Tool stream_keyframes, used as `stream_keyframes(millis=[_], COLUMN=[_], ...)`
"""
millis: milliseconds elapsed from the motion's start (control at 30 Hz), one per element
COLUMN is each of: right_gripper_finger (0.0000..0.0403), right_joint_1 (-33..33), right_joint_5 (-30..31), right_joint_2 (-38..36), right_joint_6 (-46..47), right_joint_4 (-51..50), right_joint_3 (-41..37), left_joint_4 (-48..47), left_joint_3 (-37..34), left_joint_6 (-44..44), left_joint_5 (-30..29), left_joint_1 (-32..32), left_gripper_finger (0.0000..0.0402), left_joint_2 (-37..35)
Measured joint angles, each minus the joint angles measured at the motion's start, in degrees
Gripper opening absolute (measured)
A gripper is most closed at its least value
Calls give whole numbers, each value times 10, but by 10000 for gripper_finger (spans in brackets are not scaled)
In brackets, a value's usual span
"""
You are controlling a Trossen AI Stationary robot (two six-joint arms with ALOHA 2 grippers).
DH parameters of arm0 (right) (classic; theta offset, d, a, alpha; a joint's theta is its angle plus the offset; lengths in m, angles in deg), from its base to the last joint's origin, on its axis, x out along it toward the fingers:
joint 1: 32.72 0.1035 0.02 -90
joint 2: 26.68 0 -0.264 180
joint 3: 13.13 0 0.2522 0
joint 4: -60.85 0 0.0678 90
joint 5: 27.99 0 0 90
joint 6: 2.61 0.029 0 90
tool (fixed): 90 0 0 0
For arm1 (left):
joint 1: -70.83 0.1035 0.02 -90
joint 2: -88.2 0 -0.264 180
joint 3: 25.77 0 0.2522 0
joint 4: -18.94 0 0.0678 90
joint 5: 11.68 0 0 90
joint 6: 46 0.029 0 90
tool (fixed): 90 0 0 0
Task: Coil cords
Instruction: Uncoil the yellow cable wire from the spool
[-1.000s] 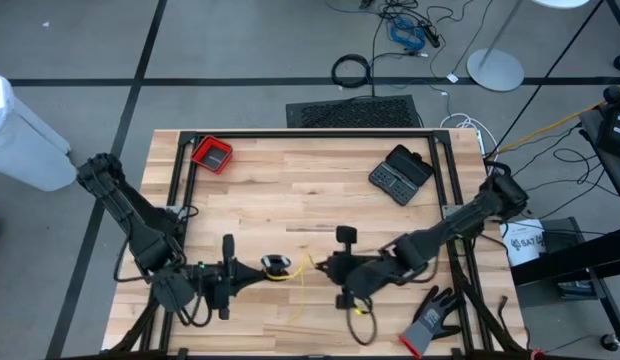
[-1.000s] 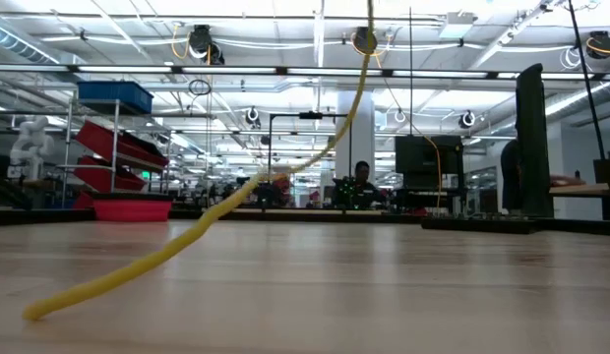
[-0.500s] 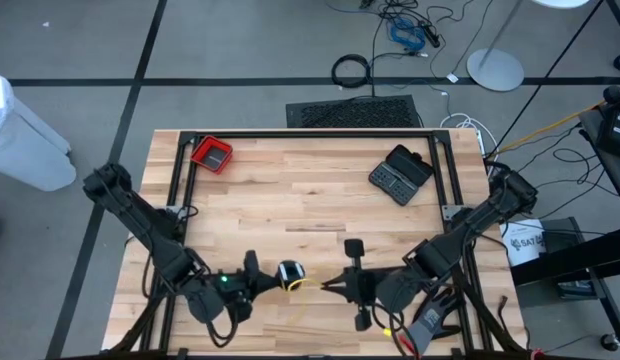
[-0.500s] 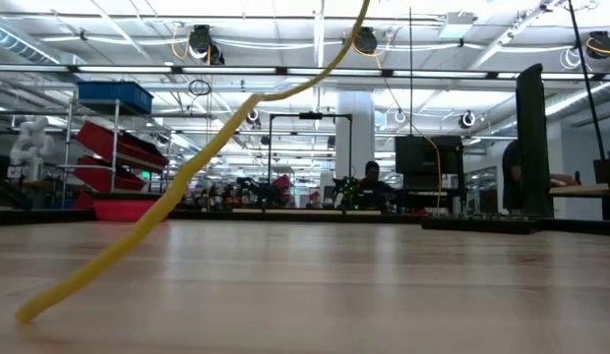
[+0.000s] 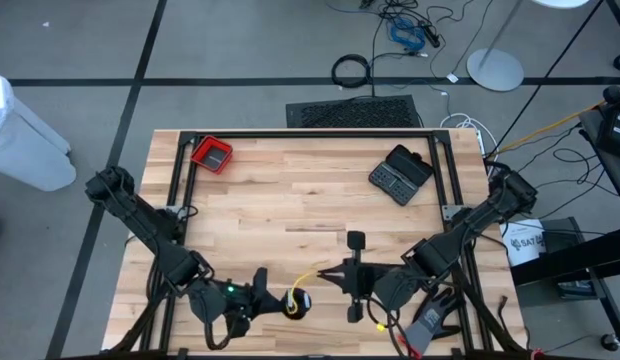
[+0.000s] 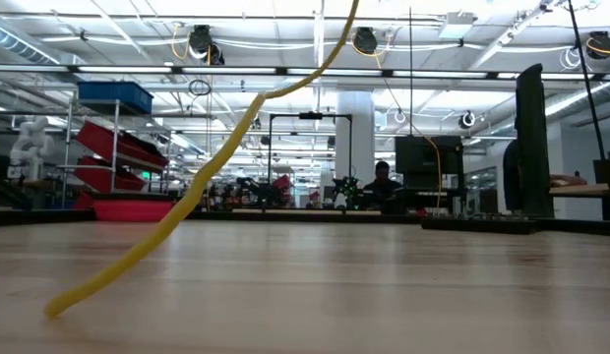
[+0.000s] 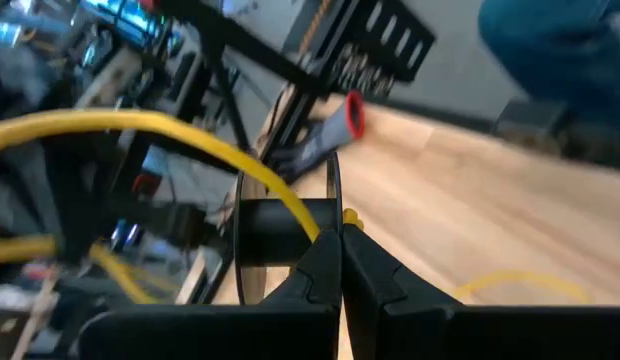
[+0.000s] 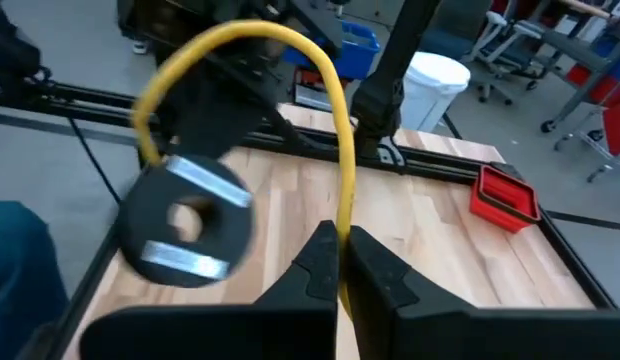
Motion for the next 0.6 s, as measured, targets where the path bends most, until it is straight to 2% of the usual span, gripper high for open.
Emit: stream_keyframes(millis=[367, 600], right_gripper_finger=[0, 0], right_joint_1=[-36, -59], right_joint_5=[-6, -31], right_joint_2=[43, 58], right_joint_6=[-1, 7], right_joint_4=[5, 10], right_joint_3=[0, 0], left_joint_4=[60, 86], left_joint_3=[0, 0], left_joint_6=[19, 19], left_joint_5=[79, 137], left_joint_1=[0, 0], left_gripper_finger=[0, 0], left_joint_2=[2, 3])
